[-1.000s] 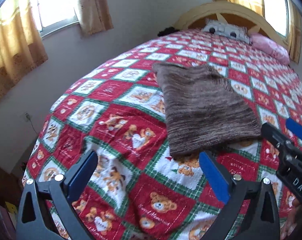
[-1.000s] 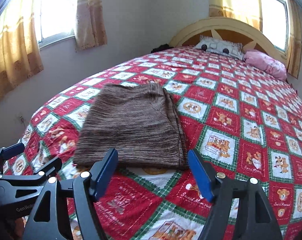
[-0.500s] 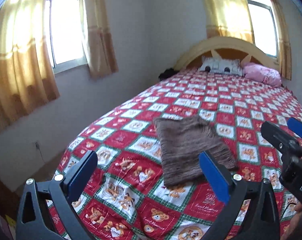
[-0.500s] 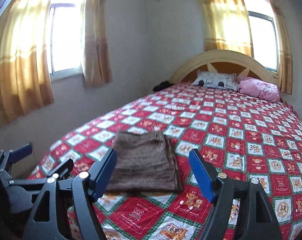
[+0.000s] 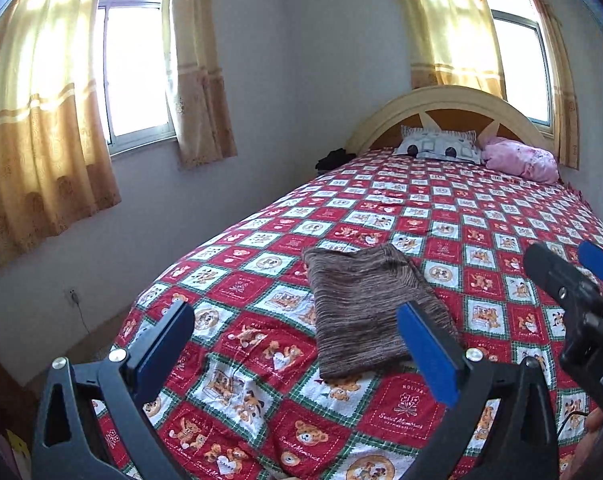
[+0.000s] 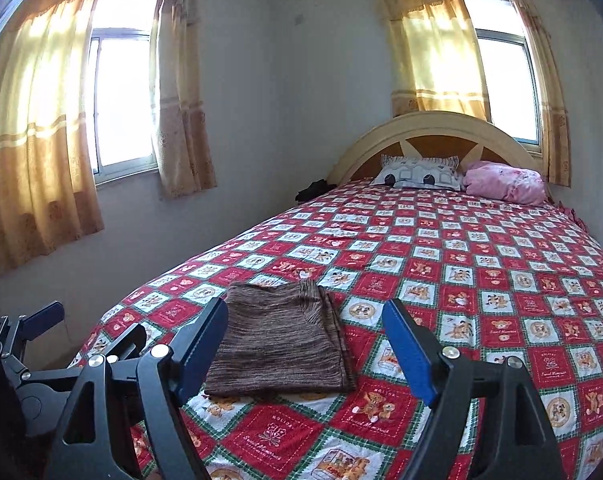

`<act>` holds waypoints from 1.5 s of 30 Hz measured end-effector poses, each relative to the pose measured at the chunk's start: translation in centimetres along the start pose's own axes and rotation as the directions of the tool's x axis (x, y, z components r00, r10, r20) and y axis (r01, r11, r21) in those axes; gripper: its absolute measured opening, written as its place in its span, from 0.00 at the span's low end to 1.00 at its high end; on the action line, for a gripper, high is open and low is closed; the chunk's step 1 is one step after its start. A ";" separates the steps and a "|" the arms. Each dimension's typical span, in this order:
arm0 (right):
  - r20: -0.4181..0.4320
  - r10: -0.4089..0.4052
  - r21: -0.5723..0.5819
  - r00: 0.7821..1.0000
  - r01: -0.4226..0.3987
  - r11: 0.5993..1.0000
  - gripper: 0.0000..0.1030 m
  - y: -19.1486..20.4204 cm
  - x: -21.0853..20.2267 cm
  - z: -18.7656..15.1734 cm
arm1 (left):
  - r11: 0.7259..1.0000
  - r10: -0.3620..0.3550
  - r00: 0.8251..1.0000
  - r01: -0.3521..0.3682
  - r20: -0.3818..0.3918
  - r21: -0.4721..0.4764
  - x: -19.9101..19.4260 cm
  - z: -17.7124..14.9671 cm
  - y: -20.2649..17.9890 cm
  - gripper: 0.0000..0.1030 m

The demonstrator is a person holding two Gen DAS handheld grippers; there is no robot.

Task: Fold small clothes

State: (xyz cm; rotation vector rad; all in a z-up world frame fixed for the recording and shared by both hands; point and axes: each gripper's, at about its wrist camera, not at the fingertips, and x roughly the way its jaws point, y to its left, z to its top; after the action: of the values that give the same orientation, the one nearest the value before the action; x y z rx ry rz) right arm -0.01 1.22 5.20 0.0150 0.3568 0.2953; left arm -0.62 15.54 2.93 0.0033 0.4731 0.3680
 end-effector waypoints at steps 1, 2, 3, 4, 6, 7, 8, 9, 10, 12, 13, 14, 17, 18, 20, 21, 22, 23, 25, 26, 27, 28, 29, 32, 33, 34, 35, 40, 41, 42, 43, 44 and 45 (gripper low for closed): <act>0.001 0.000 -0.002 1.000 0.000 1.000 0.78 0.1 0.0 0.0 | 1.000 0.001 1.000 -0.001 -0.001 0.001 0.0 0.0 0.0 1.00; 0.002 -0.001 -0.006 1.000 0.001 1.000 0.78 0.2 0.0 0.0 | 1.000 0.001 1.000 -0.001 -0.002 0.001 0.0 0.0 -0.1 1.00; 0.005 -0.001 -0.009 1.000 0.001 1.000 0.78 0.3 -0.1 0.0 | 1.000 -0.001 1.000 0.001 -0.003 0.000 0.0 0.0 -0.1 1.00; 0.007 -0.001 -0.011 1.000 0.002 1.000 0.78 0.3 -0.2 0.0 | 1.000 -0.003 1.000 0.003 -0.002 -0.001 -0.1 -0.1 -0.1 1.00; 0.011 -0.003 -0.011 1.000 0.003 1.000 0.78 0.3 -0.2 0.0 | 1.000 -0.007 1.000 0.007 -0.003 0.000 -0.1 -0.1 -0.2 1.00; 0.012 -0.003 -0.010 1.000 0.003 1.000 0.78 0.3 -0.3 0.0 | 1.000 -0.007 1.000 0.007 -0.002 0.001 -0.2 -0.1 -0.2 1.00; 0.013 -0.003 -0.009 1.000 0.003 1.000 0.78 0.3 -0.4 0.0 | 1.000 -0.007 1.000 0.007 -0.003 0.001 -0.2 -0.1 -0.2 1.00; 0.013 -0.004 -0.009 1.000 0.004 1.000 0.78 0.3 -0.4 0.0 | 1.000 -0.007 1.000 0.007 -0.003 0.001 -0.2 -0.1 -0.2 1.00; 0.014 -0.005 -0.010 1.000 0.005 1.000 0.78 0.3 -0.5 0.0 | 1.000 -0.007 1.000 0.007 -0.003 0.000 -0.2 -0.1 -0.2 1.00; 0.014 -0.006 -0.012 1.000 0.007 1.000 0.78 0.3 -0.5 0.0 | 1.000 -0.006 1.000 0.006 -0.004 0.000 -0.2 -0.1 -0.2 1.00; 0.013 -0.007 -0.013 1.000 0.007 1.000 0.78 0.3 -0.5 -0.1 | 1.000 -0.006 1.000 0.006 -0.004 0.000 -0.2 -0.1 -0.2 1.00; 0.011 -0.006 -0.014 1.000 0.007 1.000 0.78 0.3 -0.4 -0.1 | 1.000 -0.008 1.000 0.008 -0.004 0.000 -0.2 -0.1 -0.2 1.00; 0.010 -0.008 -0.014 1.000 0.008 1.000 0.78 0.3 -0.4 -0.1 | 1.000 -0.011 1.000 0.011 -0.007 0.004 -0.2 -0.2 -0.3 1.00; 0.010 -0.008 -0.015 1.000 0.008 1.000 0.78 0.3 -0.5 -0.1 | 1.000 -0.011 1.000 0.011 -0.007 0.005 -0.2 -0.2 -0.4 1.00; 0.010 -0.005 -0.013 1.000 0.006 1.000 0.78 0.2 -0.5 -0.2 | 1.000 -0.013 1.000 0.013 -0.005 0.007 -0.3 -0.3 -0.4 1.00; 0.010 -0.005 -0.014 1.000 0.005 1.000 0.78 0.2 -0.5 -0.2 | 1.000 -0.014 1.000 0.014 -0.005 0.008 -0.3 -0.3 -0.4 1.00; 0.010 -0.006 -0.014 1.000 0.006 1.000 0.78 0.2 -0.5 -0.2 | 1.000 -0.014 1.000 0.014 -0.006 0.007 -0.3 -0.3 -0.4 1.00; 0.011 -0.006 -0.015 1.000 0.006 1.000 0.78 0.2 -0.5 -0.2 | 1.000 -0.014 1.000 0.014 -0.007 0.007 -0.3 -0.3 -0.4 1.00; 0.010 -0.006 -0.016 1.000 0.006 1.000 0.78 0.2 -0.5 -0.2 | 1.000 -0.014 1.000 0.014 -0.006 0.006 -0.3 -0.3 -0.4 1.00; 0.010 -0.007 -0.015 1.000 0.007 1.000 0.78 0.2 -0.5 -0.2 | 1.000 -0.013 1.000 0.013 -0.007 0.006 -0.4 -0.3 -0.4 1.00; 0.010 -0.007 -0.015 1.000 0.007 1.000 0.78 0.2 -0.5 -0.2 | 1.000 -0.012 1.000 0.013 -0.007 0.007 -0.4 -0.3 -0.4 1.00; 0.010 -0.006 -0.015 1.000 0.006 1.000 0.78 0.2 -0.5 -0.2 | 1.000 -0.014 1.000 0.014 -0.006 0.008 -0.2 -0.3 -0.3 1.00; 0.009 -0.006 -0.015 1.000 0.006 1.000 0.78 0.2 -0.5 -0.2 | 1.000 -0.014 1.000 0.014 -0.007 0.007 -0.2 -0.3 -0.4 1.00; 0.009 -0.006 -0.015 1.000 0.007 1.000 0.78 0.2 -0.5 -0.2 | 1.000 -0.015 1.000 0.015 -0.007 0.008 -0.4 -0.3 -0.4 1.00; 0.008 -0.007 -0.014 1.000 0.007 1.000 0.78 0.2 -0.5 -0.2 | 1.000 -0.014 1.000 0.014 -0.007 0.008 -0.3 -0.3 -0.4 1.00; 0.007 -0.007 -0.013 1.000 0.007 1.000 0.78 0.2 -0.5 -0.2 | 1.000 -0.014 1.000 0.014 -0.006 0.008 -0.4 -0.3 -0.4 1.00; 0.006 -0.008 -0.012 1.000 0.008 1.000 0.78 0.1 -0.5 -0.3 | 1.000 -0.014 1.000 0.014 -0.007 0.008 -0.2 -0.2 -0.3 1.00; 0.003 -0.012 -0.007 1.000 0.012 1.000 0.78 0.0 -0.5 -0.4 | 1.000 -0.018 1.000 0.018 -0.011 0.007 -0.1 -0.3 -0.4 1.00; 0.002 -0.012 -0.006 1.000 0.012 1.000 0.78 -0.1 -0.5 -0.4 | 1.000 -0.018 1.000 0.018 -0.012 0.007 -0.1 -0.3 -0.4 1.00; 0.002 -0.012 -0.005 1.000 0.012 1.000 0.78 -0.1 -0.5 -0.4 | 1.000 -0.018 1.000 0.018 -0.014 0.007 -0.2 -0.3 -0.5 1.00; 0.002 -0.012 -0.005 1.000 0.012 1.000 0.78 -0.1 -0.5 -0.4 | 1.000 -0.020 1.000 0.020 -0.013 0.007 -0.1 -0.3 -0.4 1.00; 0.003 -0.012 -0.005 1.000 0.012 1.000 0.78 -0.1 -0.5 -0.4 | 1.000 -0.020 1.000 0.020 -0.013 0.007 -0.1 -0.3 -0.4 1.00; 0.003 -0.011 -0.006 1.000 0.011 1.000 0.78 -0.1 -0.5 -0.4 | 1.000 -0.020 1.000 0.020 -0.012 0.007 -0.2 -0.3 -0.4 1.00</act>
State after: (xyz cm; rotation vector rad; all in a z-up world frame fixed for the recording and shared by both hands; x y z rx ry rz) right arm -0.57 0.97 4.95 0.0075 0.3532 0.2850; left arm -0.75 15.08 2.73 0.0033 0.4863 0.3472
